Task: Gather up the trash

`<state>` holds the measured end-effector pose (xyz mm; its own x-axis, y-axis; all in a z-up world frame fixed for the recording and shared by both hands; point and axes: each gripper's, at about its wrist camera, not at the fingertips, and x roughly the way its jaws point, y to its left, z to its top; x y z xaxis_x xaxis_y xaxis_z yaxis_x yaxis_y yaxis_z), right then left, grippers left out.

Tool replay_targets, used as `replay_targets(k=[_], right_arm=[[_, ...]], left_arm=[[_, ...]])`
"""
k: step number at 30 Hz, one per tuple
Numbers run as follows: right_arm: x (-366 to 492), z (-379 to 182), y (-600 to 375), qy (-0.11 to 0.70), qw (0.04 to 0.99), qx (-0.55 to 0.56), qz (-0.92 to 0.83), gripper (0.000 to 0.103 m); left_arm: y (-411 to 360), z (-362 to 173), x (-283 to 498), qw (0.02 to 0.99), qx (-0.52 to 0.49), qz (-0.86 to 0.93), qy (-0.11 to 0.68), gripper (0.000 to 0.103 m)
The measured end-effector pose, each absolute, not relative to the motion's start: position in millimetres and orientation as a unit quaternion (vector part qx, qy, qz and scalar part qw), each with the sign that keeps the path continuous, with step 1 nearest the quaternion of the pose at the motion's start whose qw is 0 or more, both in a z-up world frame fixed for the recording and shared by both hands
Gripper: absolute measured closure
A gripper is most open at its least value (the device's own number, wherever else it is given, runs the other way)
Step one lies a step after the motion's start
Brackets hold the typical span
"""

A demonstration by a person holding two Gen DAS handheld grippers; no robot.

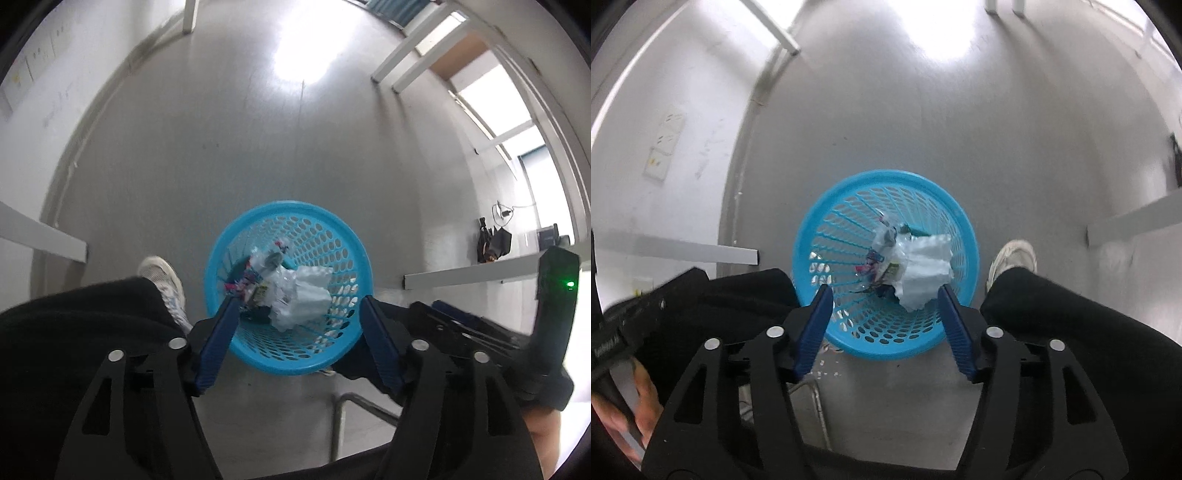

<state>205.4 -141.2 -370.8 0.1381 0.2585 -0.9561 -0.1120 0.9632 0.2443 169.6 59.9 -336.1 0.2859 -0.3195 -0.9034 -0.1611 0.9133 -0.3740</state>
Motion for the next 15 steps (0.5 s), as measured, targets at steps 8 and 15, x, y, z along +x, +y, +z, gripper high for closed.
replay_targets(k=[8, 15], right_arm=[[159, -326, -136, 0.610, 0.778, -0.012, 0.147, 0.031], [127, -298, -148, 0.599, 0.781, -0.003, 0.176, 0.009]], left_arm=[[51, -306, 127, 0.797, -0.166, -0.076, 0.575, 0.014], [46, -283, 91, 0.812, -0.150, -0.090, 0.557, 0.006]])
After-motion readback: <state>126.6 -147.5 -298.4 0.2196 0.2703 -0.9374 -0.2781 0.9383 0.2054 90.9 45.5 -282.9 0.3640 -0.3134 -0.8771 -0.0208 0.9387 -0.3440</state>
